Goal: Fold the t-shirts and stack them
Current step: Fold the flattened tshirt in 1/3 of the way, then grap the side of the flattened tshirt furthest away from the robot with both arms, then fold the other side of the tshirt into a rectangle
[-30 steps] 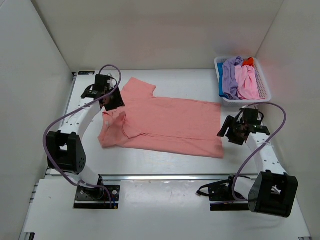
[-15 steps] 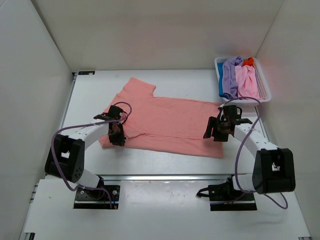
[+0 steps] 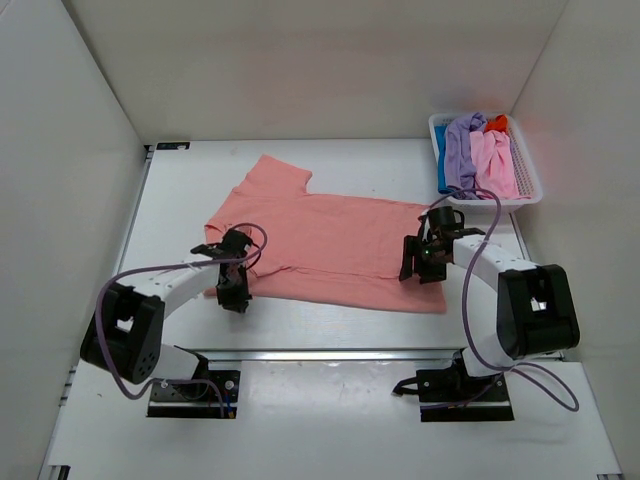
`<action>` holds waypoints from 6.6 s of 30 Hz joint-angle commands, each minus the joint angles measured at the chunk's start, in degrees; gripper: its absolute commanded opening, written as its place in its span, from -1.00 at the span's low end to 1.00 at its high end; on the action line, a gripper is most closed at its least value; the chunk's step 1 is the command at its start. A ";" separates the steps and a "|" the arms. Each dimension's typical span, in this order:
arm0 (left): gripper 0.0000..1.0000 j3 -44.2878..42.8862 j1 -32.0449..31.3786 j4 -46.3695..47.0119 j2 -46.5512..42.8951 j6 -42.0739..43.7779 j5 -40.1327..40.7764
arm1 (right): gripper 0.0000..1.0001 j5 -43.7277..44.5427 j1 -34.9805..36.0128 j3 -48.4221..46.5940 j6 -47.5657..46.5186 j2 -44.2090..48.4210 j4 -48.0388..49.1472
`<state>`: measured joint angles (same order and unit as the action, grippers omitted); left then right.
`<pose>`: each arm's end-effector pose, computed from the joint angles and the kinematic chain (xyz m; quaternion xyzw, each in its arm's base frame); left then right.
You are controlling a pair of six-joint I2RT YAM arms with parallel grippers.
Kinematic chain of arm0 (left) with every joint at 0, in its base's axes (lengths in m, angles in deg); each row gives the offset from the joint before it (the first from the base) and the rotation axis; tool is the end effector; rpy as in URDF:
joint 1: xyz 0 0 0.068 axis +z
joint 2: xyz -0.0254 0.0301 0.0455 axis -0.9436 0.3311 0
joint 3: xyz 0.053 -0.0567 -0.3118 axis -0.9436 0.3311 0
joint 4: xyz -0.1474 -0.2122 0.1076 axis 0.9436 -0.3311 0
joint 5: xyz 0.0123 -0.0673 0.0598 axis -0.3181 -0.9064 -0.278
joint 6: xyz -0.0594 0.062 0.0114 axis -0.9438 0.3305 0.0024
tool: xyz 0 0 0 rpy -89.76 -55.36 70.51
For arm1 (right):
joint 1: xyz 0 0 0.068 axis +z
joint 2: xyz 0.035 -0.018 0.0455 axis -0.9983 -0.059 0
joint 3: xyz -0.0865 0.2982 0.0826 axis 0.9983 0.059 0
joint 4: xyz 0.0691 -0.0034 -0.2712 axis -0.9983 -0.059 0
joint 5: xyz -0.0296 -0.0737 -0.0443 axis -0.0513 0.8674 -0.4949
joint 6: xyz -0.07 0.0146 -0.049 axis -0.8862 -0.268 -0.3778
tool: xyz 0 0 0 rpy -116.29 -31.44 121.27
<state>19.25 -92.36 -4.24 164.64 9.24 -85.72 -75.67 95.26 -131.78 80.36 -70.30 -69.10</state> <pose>0.2197 -0.0813 0.1506 -0.0745 0.9941 0.0020 0.0786 0.2879 0.0591 0.1652 0.0245 0.9765 0.1330 0.1676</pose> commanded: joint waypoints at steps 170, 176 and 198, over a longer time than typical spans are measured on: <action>-1.00 -9.18 21.52 8.82 -7.73 11.52 -8.01 | -0.99 5.11 -7.94 1.63 6.63 6.54 17.42; -1.00 -7.24 21.69 8.38 -9.40 11.87 -7.31 | -1.00 4.24 -8.29 3.30 6.19 7.07 18.03; -0.19 -4.51 21.69 5.83 -13.62 10.91 -4.85 | -0.02 13.35 -5.57 4.55 3.83 13.66 13.46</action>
<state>15.92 -71.09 1.91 153.58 20.67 -91.90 -67.49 88.12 -124.85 85.94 -60.18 -55.50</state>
